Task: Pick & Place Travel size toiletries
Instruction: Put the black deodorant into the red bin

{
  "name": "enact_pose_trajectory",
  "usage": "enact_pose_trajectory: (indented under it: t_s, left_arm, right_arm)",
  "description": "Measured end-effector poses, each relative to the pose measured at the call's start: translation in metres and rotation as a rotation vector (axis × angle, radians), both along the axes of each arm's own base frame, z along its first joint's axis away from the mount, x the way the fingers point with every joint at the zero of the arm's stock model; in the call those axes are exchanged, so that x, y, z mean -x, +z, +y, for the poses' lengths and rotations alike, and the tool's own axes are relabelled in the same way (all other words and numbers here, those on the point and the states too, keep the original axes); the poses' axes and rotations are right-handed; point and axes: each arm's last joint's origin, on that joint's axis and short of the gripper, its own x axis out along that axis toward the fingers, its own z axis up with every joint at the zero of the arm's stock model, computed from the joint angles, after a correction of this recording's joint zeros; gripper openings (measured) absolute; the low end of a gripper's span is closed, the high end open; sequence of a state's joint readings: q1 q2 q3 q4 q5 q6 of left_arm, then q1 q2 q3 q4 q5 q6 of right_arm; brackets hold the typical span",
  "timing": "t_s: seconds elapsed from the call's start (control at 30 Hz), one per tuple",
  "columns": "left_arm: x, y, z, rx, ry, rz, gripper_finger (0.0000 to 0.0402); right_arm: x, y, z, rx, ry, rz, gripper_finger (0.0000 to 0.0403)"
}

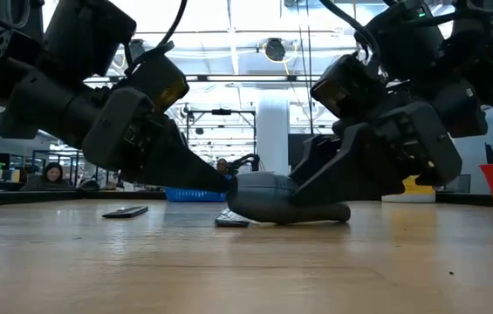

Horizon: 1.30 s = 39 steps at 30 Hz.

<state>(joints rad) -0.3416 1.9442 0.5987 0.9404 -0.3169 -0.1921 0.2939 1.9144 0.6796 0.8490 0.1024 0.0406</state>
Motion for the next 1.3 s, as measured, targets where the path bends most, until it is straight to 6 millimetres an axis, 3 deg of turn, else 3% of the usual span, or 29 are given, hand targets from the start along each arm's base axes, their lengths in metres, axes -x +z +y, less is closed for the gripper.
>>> enact_pose_trajectory:
  t_s: [0.17, 0.4, 0.73, 1.07, 1.3]
  left_arm:
    - [0.0, 0.0, 0.0, 0.001, -0.001, -0.002, 0.0063]
    - [0.0, 0.0, 0.0, 0.01, 0.004, 0.0, 0.0063]
    - [0.0, 0.0, 0.0, 0.023, 0.008, 0.0, 0.0063]
    - [0.0, 0.0, 0.0, 0.022, 0.007, -0.004, 0.0063]
    - [0.0, 0.0, 0.0, 0.015, 0.006, -0.003, 0.0063]
  right_arm:
    - [0.0, 0.0, 0.0, -0.002, -0.002, 0.001, 0.02]
    - [0.004, 0.007, 0.001, 0.044, -0.091, 0.025, 0.0198]
    - [0.038, 0.069, 0.007, 0.048, -0.325, 0.159, 0.0201]
    - [0.084, 0.153, 0.01, -0.109, -0.55, 0.797, 0.0201]
    - [0.126, 0.176, 0.011, -0.339, -0.73, 1.273, 0.0201]
